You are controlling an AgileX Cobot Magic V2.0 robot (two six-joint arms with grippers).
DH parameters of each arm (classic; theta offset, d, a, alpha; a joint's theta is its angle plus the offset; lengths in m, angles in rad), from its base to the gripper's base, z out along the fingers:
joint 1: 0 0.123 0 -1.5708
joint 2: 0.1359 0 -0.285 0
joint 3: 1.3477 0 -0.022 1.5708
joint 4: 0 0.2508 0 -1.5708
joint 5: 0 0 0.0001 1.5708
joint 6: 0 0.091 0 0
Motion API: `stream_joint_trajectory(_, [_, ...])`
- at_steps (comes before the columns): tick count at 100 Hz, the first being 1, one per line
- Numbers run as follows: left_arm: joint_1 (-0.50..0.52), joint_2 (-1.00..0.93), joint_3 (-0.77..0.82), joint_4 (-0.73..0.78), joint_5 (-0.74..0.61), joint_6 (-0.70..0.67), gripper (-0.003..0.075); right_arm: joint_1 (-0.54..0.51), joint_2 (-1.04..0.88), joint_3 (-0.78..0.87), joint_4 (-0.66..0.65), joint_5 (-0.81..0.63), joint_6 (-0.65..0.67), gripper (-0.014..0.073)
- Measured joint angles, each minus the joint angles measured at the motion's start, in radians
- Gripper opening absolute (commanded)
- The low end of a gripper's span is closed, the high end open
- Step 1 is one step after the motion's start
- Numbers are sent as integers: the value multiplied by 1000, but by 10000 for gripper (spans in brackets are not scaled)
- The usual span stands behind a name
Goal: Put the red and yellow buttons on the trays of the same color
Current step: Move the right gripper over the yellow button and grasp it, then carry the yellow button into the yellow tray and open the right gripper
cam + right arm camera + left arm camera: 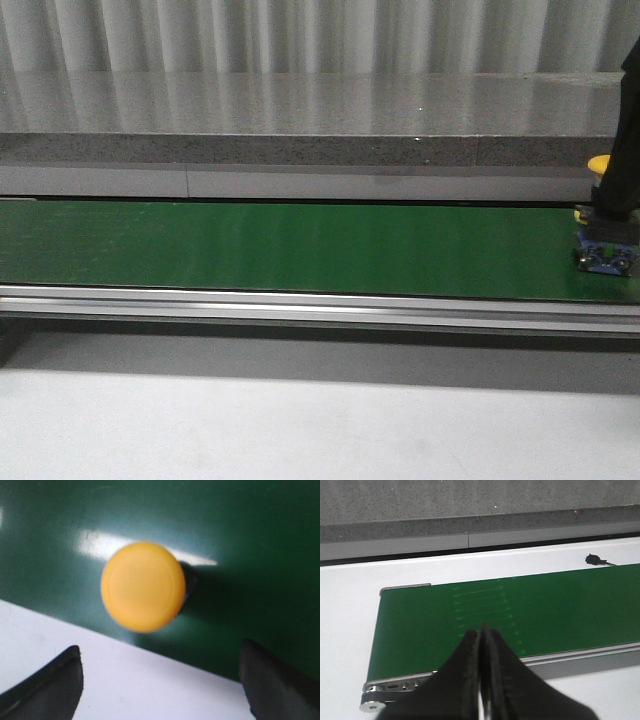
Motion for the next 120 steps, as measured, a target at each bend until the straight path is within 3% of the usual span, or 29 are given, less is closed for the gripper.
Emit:
stream_joint_trajectory(10, [0,0,0,0,0,0,-20,0,36,0,2,-68,-4,558])
stream_joint_trajectory(25, [0,0,0,0,0,0,-20,0,59,0,2,-131,-8,237])
stream_joint_trajectory(36, [0,0,0,0,0,0,-20,0,59,0,2,-148,-8,119])
stream_joint_trajectory(60, [0,0,0,-5,9,0,-20,-8,11,0,2,-160,23,113])
stream_joint_trajectory(77, [0,0,7,-18,122,0,-20,-81,-88,0,4,-158,81,113])
stream_joint_trajectory(101, [0,0,11,-18,153,0,-20,-258,-211,0,-13,-115,104,113])
stream_joint_trajectory(120, [0,0,11,-18,156,0,-20,-451,-293,0,-144,-78,236,113])
